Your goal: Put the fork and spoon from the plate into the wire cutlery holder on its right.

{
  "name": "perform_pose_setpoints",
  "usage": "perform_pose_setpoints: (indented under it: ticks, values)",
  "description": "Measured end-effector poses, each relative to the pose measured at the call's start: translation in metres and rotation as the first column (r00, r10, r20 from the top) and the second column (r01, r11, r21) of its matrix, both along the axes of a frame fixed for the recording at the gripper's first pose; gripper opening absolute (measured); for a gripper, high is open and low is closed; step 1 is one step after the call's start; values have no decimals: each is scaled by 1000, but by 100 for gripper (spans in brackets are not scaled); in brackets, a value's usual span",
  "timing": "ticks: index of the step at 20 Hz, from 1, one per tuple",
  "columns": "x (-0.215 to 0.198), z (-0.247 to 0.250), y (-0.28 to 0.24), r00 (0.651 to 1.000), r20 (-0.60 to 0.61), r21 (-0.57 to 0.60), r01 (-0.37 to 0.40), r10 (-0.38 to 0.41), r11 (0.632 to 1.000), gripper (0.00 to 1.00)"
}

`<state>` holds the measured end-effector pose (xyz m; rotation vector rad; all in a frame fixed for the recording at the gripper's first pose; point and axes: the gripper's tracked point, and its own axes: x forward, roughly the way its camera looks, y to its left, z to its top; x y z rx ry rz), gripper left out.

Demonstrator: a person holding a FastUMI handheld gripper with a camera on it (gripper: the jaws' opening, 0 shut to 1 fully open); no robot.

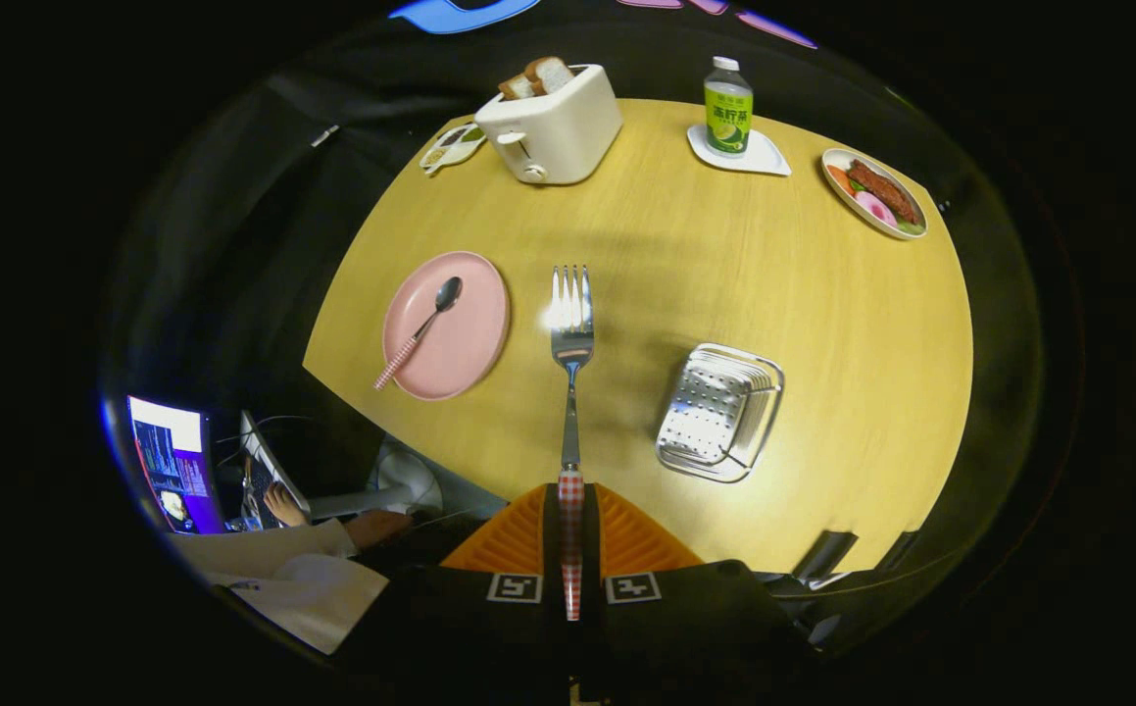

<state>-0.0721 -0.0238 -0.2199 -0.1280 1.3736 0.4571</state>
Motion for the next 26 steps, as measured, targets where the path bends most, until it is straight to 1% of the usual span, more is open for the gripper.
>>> perform_pose_setpoints:
  ticks: [3, 6, 11, 15, 18, 20, 23, 26]
  values:
    - [0, 1, -29, 997, -66, -46, -30, 27, 998, 9]
    - [0, 1, -54, 987, -143, -101, -84, 69, 991, 9]
    - [1, -9, -87, 948, -307, -188, -152, 89, 970, 9]
    - [10, -26, -95, 920, -384, -220, -181, 85, 959, 9]
    - [13, -36, -99, 889, -443, -236, -240, 115, 942, 9]
    - [15, -43, -101, 879, -465, -256, -246, 104, 935, 9]
    - [14, -48, -97, 857, -506, -252, -253, 96, 934, 9]
    - [17, -52, -97, 842, -526, -247, -286, 120, 926, 11]
